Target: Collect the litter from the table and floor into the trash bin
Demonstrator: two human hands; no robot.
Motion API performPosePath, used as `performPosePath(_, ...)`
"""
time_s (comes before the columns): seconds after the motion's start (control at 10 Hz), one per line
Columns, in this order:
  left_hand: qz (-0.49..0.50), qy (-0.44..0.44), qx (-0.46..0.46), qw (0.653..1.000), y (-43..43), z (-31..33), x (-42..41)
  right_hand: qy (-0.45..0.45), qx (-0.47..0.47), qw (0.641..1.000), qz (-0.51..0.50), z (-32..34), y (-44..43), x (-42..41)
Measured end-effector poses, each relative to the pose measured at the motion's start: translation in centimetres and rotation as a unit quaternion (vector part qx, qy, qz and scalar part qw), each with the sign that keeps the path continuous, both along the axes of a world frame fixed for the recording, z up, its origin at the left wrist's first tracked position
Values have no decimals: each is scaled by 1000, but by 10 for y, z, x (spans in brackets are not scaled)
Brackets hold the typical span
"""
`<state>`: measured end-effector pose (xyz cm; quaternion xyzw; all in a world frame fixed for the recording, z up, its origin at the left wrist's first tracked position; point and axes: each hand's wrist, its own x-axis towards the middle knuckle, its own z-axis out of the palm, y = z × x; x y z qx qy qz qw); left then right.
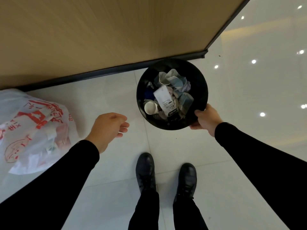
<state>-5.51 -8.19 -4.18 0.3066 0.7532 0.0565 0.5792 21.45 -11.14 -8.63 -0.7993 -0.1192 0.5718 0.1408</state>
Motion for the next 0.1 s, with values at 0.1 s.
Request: performPosePath(0.1, -20, 6, 10, 1000, 2, 18, 3, -37, -10, 999, 25, 9, -9, 2)
